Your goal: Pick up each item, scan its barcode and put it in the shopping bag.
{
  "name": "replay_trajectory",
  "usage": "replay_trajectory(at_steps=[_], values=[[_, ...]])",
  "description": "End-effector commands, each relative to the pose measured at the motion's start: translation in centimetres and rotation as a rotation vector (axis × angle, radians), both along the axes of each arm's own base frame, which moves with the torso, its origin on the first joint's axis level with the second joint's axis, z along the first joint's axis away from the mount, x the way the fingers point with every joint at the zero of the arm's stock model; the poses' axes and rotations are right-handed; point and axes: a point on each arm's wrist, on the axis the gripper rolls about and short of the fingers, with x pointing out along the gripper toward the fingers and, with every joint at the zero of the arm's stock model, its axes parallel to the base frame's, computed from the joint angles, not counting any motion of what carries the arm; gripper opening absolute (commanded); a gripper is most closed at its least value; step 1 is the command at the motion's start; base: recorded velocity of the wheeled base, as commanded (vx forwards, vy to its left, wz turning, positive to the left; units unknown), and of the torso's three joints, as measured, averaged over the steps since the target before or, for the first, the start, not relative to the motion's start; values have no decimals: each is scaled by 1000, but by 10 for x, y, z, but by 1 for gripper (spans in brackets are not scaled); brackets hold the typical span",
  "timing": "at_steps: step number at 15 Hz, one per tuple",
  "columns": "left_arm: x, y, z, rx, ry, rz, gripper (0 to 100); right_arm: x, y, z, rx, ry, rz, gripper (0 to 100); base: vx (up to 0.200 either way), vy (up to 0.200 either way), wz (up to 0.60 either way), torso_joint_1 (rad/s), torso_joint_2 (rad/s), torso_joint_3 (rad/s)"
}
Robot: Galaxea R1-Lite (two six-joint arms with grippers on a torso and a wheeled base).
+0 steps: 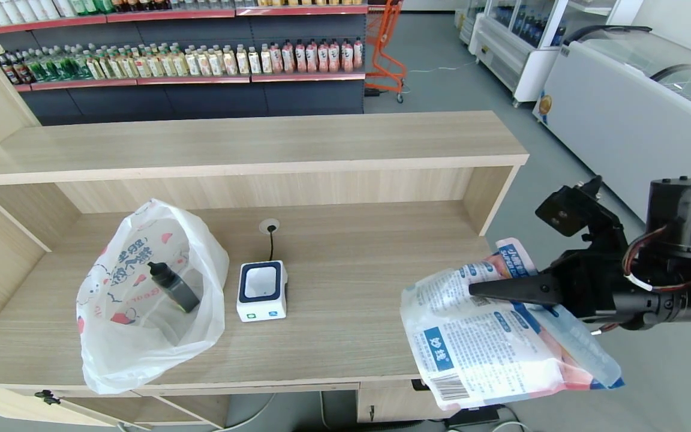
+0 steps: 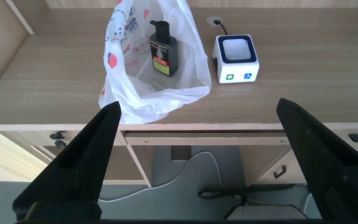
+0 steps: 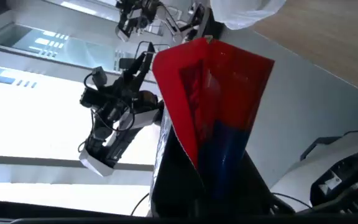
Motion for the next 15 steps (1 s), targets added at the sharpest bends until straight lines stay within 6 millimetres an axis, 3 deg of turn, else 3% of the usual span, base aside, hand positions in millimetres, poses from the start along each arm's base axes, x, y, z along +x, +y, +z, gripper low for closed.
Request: replay_trajectory(at_steps=[1, 7, 15], values=[[0, 0, 0, 0, 0, 1, 100, -6, 6, -4, -5, 14, 28, 0, 0, 0, 0, 0, 0, 0], [0, 0, 0, 0, 0, 1, 100, -9, 19, -7, -13, 52, 59, 0, 0, 0, 0, 0, 0, 0], [0, 0, 0, 0, 0, 1, 100, -9, 19, -13, -22, 79, 51, 0, 0, 0, 0, 0, 0, 0]])
